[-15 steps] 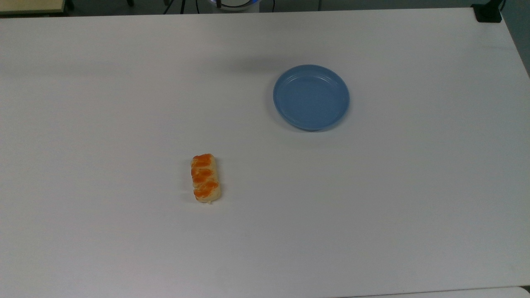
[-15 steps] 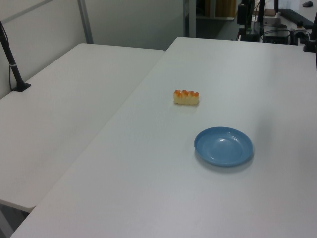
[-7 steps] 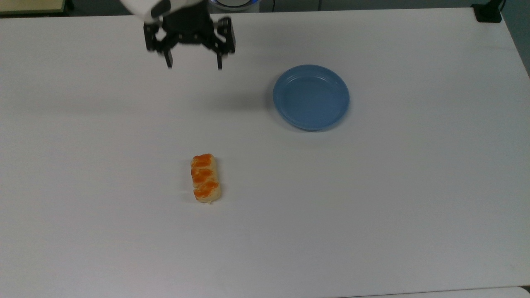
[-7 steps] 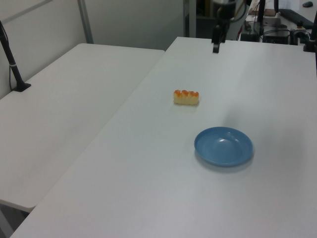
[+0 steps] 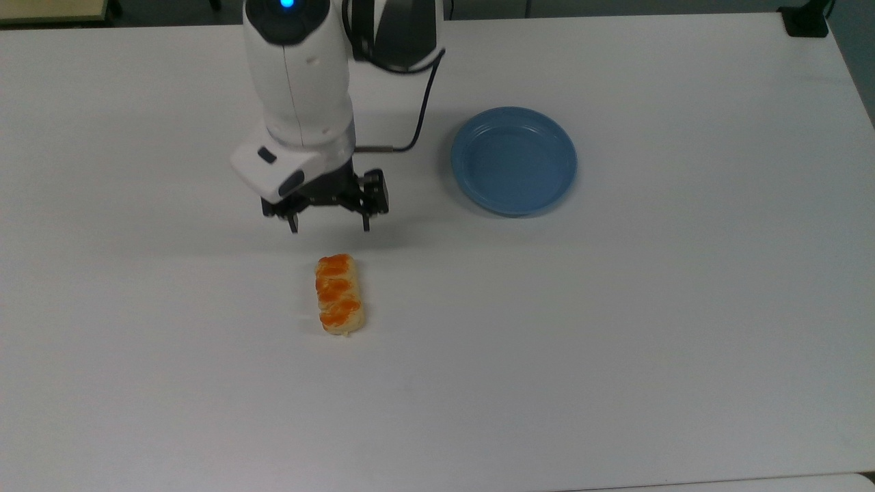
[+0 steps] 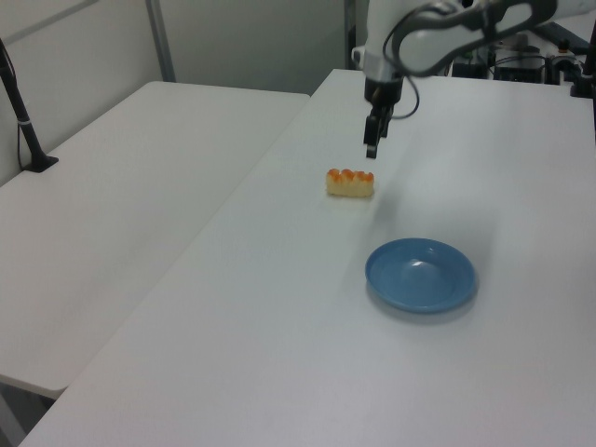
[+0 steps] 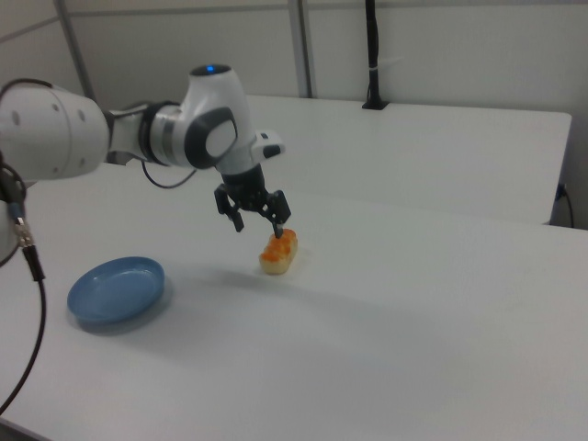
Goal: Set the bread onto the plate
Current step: 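Move the open gripper down over the orange-topped bread roll, then close the gripper on the bread roll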
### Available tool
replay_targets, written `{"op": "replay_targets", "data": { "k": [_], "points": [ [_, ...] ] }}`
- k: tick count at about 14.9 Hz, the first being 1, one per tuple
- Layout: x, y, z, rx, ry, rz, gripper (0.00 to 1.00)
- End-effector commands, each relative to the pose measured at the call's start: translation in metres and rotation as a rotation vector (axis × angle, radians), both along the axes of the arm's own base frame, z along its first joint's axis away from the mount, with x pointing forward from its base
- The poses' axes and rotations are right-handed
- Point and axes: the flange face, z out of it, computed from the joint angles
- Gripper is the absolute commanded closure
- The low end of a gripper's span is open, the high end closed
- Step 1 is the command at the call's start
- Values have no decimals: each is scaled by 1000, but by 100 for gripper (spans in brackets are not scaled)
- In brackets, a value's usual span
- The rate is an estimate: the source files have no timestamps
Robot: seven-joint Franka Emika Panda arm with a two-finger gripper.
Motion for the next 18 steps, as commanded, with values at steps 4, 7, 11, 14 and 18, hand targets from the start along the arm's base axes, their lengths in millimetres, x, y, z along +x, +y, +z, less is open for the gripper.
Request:
{"op": "replay_targets", "data": {
  "k": [4, 7, 11, 14, 18],
  "points": [
    [39, 9, -60, 2, -49, 30, 0],
    [50, 10, -79, 0, -101, 35, 0],
    [53, 19, -88, -2, -98, 47, 44],
    [52, 20, -82, -1, -104, 48, 67],
    [19, 23, -28, 1, -121, 54, 66]
  ]
}}
